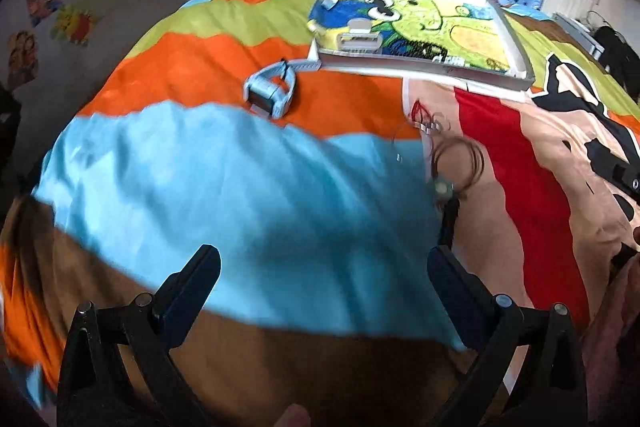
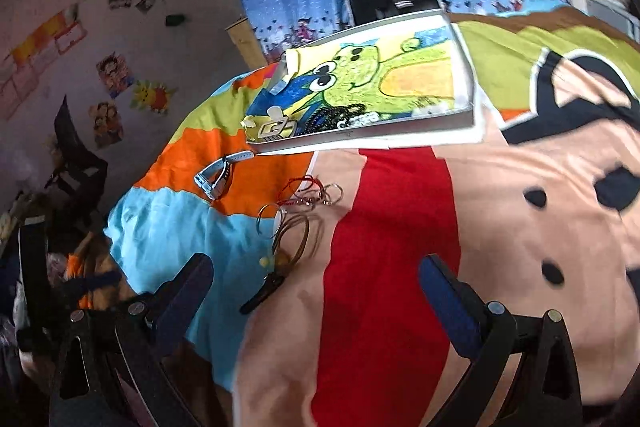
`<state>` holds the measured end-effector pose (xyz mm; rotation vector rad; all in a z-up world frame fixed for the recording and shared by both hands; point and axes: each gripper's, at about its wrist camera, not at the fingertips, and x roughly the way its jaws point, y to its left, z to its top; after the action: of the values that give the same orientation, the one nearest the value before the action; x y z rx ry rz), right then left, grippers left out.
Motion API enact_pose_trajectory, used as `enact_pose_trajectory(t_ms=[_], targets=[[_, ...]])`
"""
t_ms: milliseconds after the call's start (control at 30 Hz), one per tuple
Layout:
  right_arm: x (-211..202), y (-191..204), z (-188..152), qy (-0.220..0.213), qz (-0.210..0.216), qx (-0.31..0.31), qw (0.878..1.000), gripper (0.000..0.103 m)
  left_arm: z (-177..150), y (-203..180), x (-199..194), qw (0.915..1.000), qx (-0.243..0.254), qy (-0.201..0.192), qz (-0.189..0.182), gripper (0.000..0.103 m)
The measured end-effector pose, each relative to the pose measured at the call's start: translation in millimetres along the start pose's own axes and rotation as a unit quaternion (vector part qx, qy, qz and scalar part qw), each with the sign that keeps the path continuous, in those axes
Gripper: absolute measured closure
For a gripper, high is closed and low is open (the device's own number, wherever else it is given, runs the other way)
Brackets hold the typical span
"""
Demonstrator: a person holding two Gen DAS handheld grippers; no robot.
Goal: Organize jewelry
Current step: 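Withdraw both tools from the tray toward the remaining rings, then grasp a thin metal ring with the left tool while the right tool grasps a brown hair tie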
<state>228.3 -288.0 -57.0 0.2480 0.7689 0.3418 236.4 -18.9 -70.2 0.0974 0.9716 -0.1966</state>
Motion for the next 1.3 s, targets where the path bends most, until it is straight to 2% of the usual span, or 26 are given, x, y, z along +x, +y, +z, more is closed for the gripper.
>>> enact_pose_trajectory(t_ms=[100, 233, 300, 467, 533, 733, 767, 833, 1000, 1200, 1300], targets=[[10, -3, 6, 0.006, 0.008, -0.021, 1.000, 0.000, 13, 4, 17, 0.9997, -0.001, 0.001, -0.024, 0.001], [25, -7, 7, 0.018, 0.025, -0.019, 0.999, 0.007, 25, 12, 41, 0.9984, -0.016, 0.013, -0.053, 0.002], [33, -9, 6, 0.029, 0.034, -0.017, 0.999, 0.014, 30, 13, 48, 0.9976, -0.019, 0.016, -0.065, 0.002], [55, -11, 11, 0.046, 0.044, -0.024, 0.998, 0.041, 44, 12, 61, 0.9960, -0.009, 0.000, -0.088, 0.005], [63, -11, 13, 0.049, 0.048, -0.027, 0.997, 0.048, 49, 10, 66, 0.9948, -0.007, -0.006, -0.102, 0.013], [84, -6, 14, 0.066, 0.055, -0.039, 0.996, 0.058, 61, 3, 94, 0.9897, 0.000, 0.006, -0.143, 0.052], [87, -5, 14, 0.068, 0.054, -0.042, 0.995, 0.058, 63, 1, 99, 0.9890, 0.006, 0.008, -0.147, 0.054], [94, -3, 13, 0.074, 0.051, -0.047, 0.995, 0.058, 66, -5, 112, 0.9883, 0.017, 0.017, -0.151, 0.061], [112, -2, 10, 0.095, 0.035, -0.057, 0.993, 0.060, 68, -11, 122, 0.9891, 0.029, 0.022, -0.143, 0.061], [124, 10, 8, 0.102, 0.015, -0.081, 0.991, 0.060, 68, -25, 130, 0.9914, 0.066, 0.030, -0.109, 0.061], [126, 13, 4, 0.106, -0.005, -0.097, 0.990, 0.068, 68, -27, 133, 0.9918, 0.078, 0.029, -0.097, 0.066]])
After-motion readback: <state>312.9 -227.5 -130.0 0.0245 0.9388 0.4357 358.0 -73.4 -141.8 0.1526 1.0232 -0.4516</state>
